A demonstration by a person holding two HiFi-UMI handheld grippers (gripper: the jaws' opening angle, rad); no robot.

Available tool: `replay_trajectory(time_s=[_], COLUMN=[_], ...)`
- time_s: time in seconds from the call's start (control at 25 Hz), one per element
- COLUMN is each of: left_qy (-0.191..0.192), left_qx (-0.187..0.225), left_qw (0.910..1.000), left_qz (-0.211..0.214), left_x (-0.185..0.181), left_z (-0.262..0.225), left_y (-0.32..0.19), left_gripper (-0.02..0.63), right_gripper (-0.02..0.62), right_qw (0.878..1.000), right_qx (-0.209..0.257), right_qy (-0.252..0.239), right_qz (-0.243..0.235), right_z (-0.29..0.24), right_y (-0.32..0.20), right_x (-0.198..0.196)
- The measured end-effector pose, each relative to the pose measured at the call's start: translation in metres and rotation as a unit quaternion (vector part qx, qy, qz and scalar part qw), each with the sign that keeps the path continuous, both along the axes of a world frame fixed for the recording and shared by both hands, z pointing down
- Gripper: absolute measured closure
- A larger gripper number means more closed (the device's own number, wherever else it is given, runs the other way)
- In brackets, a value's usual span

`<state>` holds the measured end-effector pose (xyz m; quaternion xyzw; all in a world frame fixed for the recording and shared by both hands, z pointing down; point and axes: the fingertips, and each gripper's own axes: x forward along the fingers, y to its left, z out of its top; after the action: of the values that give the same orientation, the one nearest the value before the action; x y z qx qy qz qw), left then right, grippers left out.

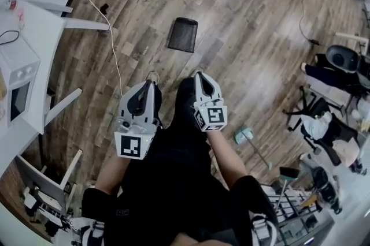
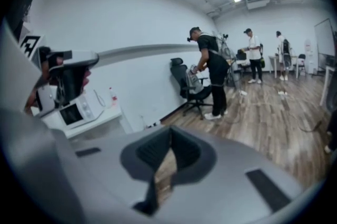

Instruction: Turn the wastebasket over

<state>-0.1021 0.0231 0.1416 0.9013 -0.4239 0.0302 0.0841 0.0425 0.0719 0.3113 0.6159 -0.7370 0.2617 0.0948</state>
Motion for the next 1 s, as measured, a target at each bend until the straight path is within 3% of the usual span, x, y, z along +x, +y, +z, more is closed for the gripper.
replay_trajectory(time_s=[0.48, 0.92, 1.0], left_qy=[-0.007, -0.007, -0.005], left_qx=[-0.018, -0.037, -0.04], left_qw=[0.9993, 0.9984, 0.9981], left_qz=[-0.031, -0.041, -0.045], left_x=[0.032, 0.028, 0.025], left_z=[0.056, 0.124, 0.137], left_y=[-0.04, -0.059, -0.061], left_gripper=[0.572, 0.572, 0.572], right_gripper=[0.563, 0.558, 0.496], right_qw=[0.993, 0.965, 0.959], right_qx=[-0.083, -0.18, -0.2], right_qy=[0.052, 0.11, 0.118], right_qz=[-0.064, -0.154, -0.162], right_z=[0.136, 0.307, 0.336], right_y=[-0.039, -0.018, -0.012], right_x=[0.032, 0.011, 0.01])
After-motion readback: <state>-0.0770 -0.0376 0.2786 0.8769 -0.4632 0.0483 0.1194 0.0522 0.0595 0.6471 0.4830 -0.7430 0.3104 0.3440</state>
